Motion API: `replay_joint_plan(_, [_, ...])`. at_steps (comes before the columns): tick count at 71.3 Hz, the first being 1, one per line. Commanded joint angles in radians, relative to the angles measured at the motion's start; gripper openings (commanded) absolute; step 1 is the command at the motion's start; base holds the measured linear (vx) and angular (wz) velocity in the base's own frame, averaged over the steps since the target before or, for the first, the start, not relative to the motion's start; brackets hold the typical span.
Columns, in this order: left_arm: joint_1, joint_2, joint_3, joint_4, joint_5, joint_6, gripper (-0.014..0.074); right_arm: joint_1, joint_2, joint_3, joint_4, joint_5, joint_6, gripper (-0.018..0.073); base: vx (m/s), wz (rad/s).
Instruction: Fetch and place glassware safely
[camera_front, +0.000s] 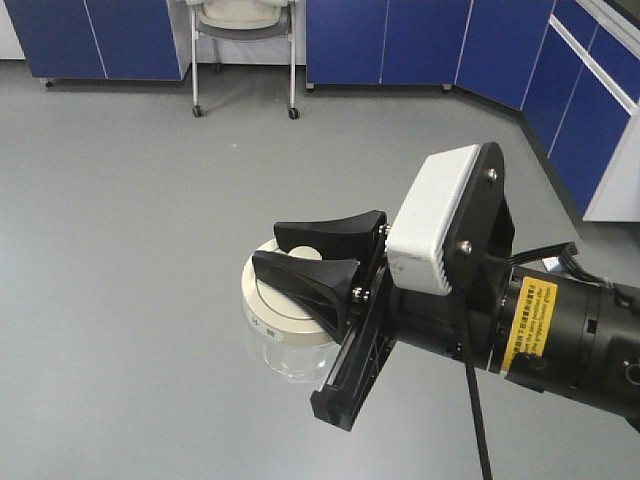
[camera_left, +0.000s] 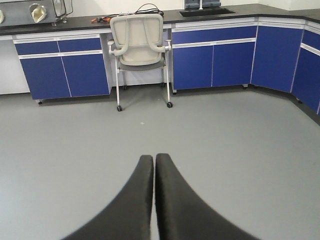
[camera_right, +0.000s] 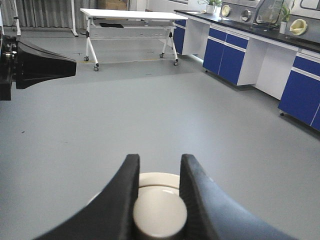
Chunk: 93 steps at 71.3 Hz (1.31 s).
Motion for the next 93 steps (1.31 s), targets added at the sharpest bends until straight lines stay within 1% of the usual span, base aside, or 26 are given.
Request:
replay_joint_plan(1, [-0.007,0.008,-0.025,-0.007,-0.070,-0.011,-0.0007,-0.001,-0.026,-0.033,0.038,-0.058,-0.002,-0.0003,0.57,0.04])
replay_joint_plan(93, [-0.007,0.008,-0.025,-0.007,-0.070,-0.011,-0.0007,-0.001,-0.026,-0.033,0.038,-0.058,-0.002,-0.0003,0.57,0.00])
